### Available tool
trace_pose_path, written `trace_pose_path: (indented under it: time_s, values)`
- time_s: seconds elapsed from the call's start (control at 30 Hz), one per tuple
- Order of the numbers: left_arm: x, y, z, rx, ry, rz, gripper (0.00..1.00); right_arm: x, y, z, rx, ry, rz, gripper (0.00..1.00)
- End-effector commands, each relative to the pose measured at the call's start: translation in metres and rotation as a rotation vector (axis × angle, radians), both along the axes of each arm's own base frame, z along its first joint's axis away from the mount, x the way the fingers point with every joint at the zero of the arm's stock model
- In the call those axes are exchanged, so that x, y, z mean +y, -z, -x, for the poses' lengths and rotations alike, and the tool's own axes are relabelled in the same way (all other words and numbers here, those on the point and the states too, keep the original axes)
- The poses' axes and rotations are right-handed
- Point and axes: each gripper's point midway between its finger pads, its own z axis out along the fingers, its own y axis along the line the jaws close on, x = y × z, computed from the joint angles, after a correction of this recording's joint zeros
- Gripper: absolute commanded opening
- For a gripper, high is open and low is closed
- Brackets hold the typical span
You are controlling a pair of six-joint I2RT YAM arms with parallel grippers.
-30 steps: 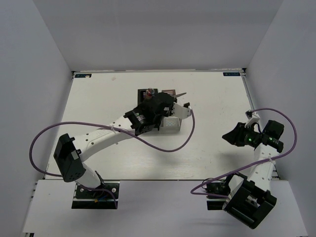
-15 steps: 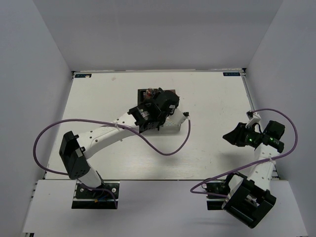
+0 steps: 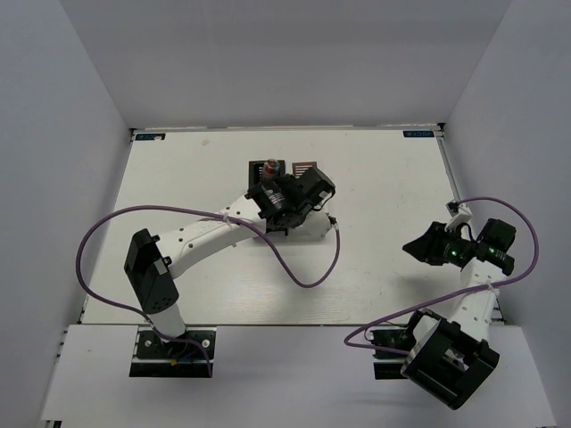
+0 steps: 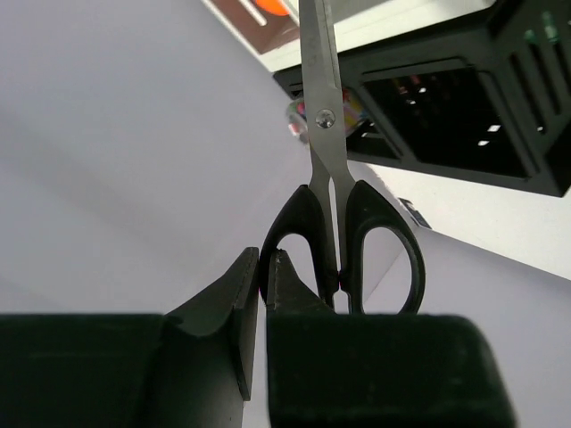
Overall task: Sort the stationery into containers
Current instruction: Place the stationery into the container
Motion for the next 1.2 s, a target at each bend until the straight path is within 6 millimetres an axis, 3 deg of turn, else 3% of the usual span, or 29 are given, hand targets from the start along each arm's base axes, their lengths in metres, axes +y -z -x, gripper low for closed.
trace_pose_path:
  time_s: [0.0,0.3,0.6,0.7,0.8,0.93,1.07,1.17]
  values:
    - [0.009,0.007,0.005,0.035,-0.006,-0.013,0.00,0.002,-0.002,0.000,-0.015,-0.016,-0.022,0.32]
    - [0.003,0.033,0.003,0.063,0.004,-0.038,0.00,0.002,-0.002,0.000,-0.014,-0.014,-0.028,0.32]
    - [-0.025,0.041,-0.015,0.007,0.038,-0.002,0.02,0.001,-0.001,0.001,-0.013,-0.012,-0.034,0.34]
    - [-0.036,0.039,-0.020,-0.022,0.049,0.036,0.10,0.001,-0.001,0.001,-0.011,-0.009,-0.039,0.34]
    - [-0.043,0.035,-0.025,-0.061,0.054,0.077,0.24,0.001,-0.001,0.000,-0.016,-0.015,-0.039,0.34]
    - [-0.049,0.028,-0.029,-0.100,0.054,0.117,0.57,0.001,-0.002,0.001,-0.017,-0.013,-0.045,0.34]
    - [-0.052,0.013,-0.034,-0.158,0.024,0.190,0.68,0.002,-0.002,0.002,-0.017,-0.017,-0.048,0.34]
    - [-0.050,0.004,-0.032,-0.164,-0.012,0.259,0.69,0.002,-0.003,0.003,-0.017,-0.015,-0.048,0.34]
